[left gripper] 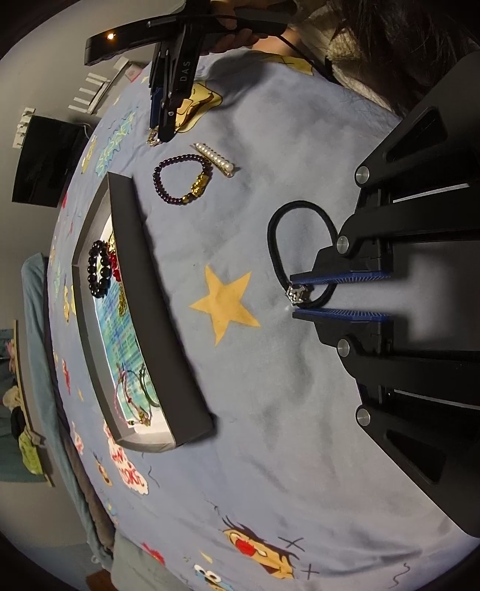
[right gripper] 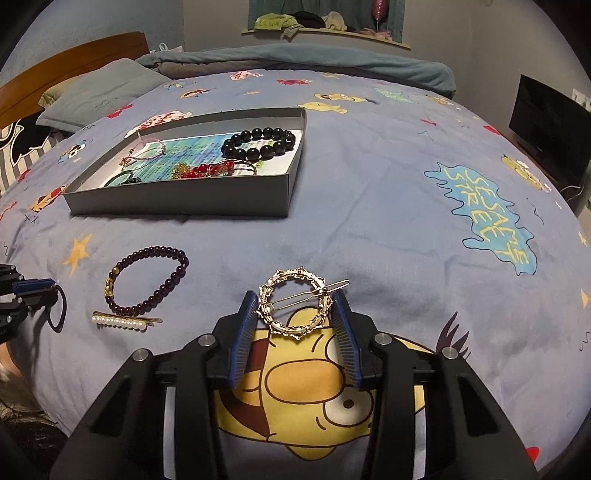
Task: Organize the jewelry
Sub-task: 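Carry the cord bracelet and gold clip into the tray and open both tools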
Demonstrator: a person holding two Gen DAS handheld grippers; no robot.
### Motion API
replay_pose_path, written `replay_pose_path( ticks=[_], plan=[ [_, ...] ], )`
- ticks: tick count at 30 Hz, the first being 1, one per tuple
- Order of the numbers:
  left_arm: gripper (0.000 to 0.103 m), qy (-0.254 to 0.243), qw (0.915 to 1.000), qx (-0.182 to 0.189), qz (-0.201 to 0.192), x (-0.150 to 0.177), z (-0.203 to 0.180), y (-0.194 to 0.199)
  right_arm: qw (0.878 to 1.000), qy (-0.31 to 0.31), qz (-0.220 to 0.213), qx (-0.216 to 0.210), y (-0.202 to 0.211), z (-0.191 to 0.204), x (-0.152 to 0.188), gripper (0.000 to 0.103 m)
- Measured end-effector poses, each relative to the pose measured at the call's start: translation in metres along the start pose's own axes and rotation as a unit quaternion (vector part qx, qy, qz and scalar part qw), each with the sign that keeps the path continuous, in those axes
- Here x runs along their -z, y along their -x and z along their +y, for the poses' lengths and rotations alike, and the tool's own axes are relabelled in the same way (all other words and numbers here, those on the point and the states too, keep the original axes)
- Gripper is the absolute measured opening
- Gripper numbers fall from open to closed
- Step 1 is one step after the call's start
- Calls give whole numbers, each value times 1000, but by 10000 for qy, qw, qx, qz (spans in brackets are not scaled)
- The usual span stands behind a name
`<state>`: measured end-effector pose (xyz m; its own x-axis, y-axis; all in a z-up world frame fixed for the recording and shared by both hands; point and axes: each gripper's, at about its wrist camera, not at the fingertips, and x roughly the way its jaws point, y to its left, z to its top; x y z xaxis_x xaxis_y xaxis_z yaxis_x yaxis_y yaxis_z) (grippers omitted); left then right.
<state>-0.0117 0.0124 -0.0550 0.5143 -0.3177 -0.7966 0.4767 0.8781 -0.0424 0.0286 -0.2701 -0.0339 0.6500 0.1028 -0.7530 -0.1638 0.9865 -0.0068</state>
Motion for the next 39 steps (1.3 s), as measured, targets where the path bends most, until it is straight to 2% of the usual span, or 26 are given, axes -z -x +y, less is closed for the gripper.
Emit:
replay_pose_path(
  ticks=[12, 22, 31, 39],
  plan=[
    [13, -42, 9980, -69, -633, -21, 6, 33, 9996, 63, -264, -95, 19, 2, -17, 41],
    [13, 36, 9934, -138, -1140, -67, 25, 56, 9967, 360, -658, -309, 25, 17, -75, 41],
    [13, 304, 9913, 19, -1279, -124, 53, 36, 9952, 357, -537, -739, -7, 37, -130, 41],
    [13, 376, 9921, 36, -1194, -158, 68, 4, 9955, 564, -356, -678, -47, 56, -169, 41]
  ],
)
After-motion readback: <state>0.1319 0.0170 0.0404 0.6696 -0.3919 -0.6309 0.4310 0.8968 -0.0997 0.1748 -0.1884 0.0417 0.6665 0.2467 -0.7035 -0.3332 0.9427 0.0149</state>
